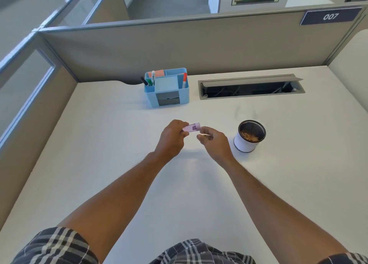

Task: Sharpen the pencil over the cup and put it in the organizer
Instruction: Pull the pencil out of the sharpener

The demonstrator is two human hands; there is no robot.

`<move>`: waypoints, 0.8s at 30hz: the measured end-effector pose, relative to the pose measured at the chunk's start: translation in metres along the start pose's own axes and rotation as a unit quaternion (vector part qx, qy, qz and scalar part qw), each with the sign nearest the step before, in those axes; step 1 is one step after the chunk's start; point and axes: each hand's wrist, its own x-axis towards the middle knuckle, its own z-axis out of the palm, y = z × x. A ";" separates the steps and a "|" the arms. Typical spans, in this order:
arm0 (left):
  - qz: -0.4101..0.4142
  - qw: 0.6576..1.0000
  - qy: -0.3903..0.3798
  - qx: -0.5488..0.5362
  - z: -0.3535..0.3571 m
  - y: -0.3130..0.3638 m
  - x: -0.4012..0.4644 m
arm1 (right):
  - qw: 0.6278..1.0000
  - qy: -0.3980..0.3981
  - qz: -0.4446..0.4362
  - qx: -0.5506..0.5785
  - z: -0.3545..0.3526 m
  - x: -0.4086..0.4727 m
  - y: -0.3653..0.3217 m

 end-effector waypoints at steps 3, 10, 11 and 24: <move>0.006 0.999 0.012 0.034 -0.017 -0.021 0.009 | 0.998 -0.010 -0.013 -0.057 0.026 -0.004 0.007; 0.009 0.997 0.037 0.073 -0.058 -0.047 0.056 | 0.931 -0.092 -0.121 -0.331 0.076 -0.001 0.041; 0.017 0.996 0.042 0.072 -0.062 -0.049 0.063 | 0.923 -0.097 -0.127 -0.349 0.080 -0.001 0.045; 0.027 0.989 0.087 0.114 -0.079 -0.095 0.165 | 0.833 -0.060 -0.193 -0.514 0.098 0.007 0.079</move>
